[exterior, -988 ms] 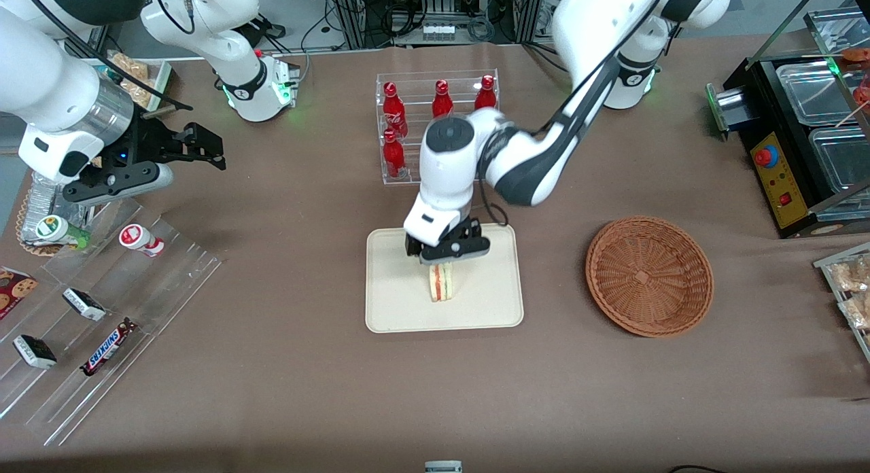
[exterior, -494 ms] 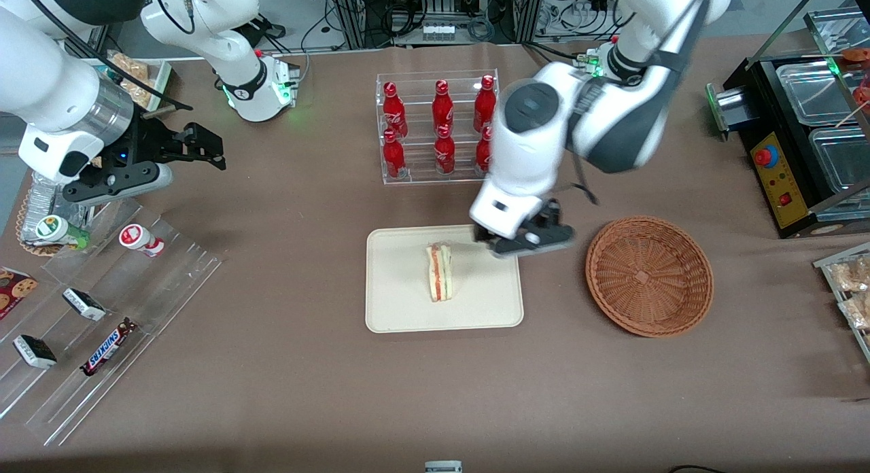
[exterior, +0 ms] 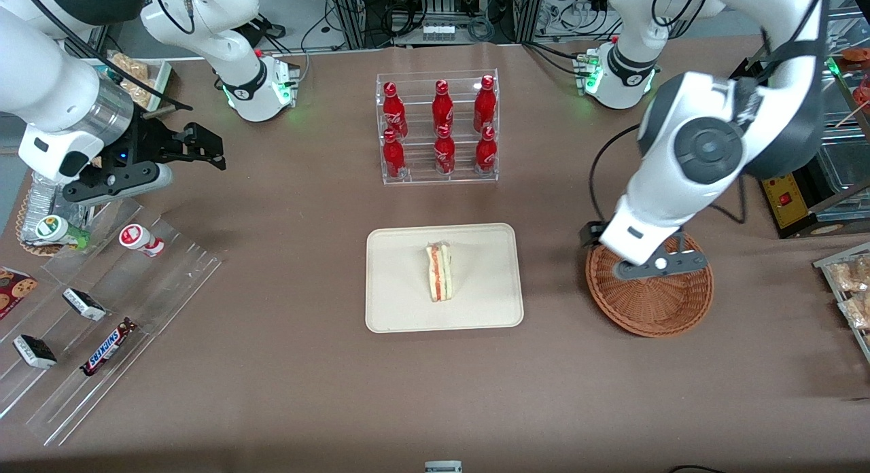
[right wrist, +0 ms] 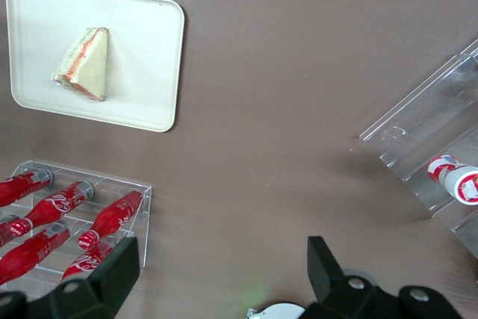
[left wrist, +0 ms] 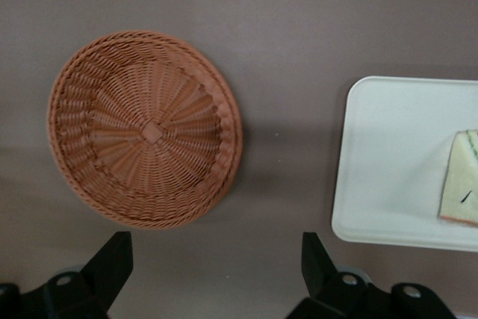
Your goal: Place sandwich from basket to tray
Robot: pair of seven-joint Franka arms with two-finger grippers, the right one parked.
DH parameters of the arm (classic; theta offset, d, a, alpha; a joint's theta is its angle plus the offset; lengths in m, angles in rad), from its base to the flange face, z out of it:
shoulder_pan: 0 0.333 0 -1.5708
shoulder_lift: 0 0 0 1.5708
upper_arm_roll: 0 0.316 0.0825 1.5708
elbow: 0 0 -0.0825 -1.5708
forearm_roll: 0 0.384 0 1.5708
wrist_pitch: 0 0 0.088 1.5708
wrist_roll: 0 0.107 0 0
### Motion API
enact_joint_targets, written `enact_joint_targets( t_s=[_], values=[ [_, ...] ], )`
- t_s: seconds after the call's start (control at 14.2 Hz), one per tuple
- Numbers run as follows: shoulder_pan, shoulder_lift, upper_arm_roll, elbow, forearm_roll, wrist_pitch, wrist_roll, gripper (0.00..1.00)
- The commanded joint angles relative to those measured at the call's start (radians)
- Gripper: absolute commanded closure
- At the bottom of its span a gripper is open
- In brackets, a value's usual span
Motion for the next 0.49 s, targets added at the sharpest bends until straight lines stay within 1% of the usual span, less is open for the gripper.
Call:
enact_joint_targets(
  t_s=[0.0, 0.07, 0.21, 0.42],
  values=[
    [0.060, -0.155, 0.001, -0.145, -0.041, -0.006, 0.124, 0.00],
    [0.059, -0.192, 0.050, -0.164, -0.045, -0.038, 0.180, 0.00],
    [0.046, -0.244, 0.155, -0.162, -0.103, -0.087, 0.314, 0.00],
    [0.045, -0.297, 0.236, -0.153, -0.108, -0.127, 0.433, 0.00]
  ],
)
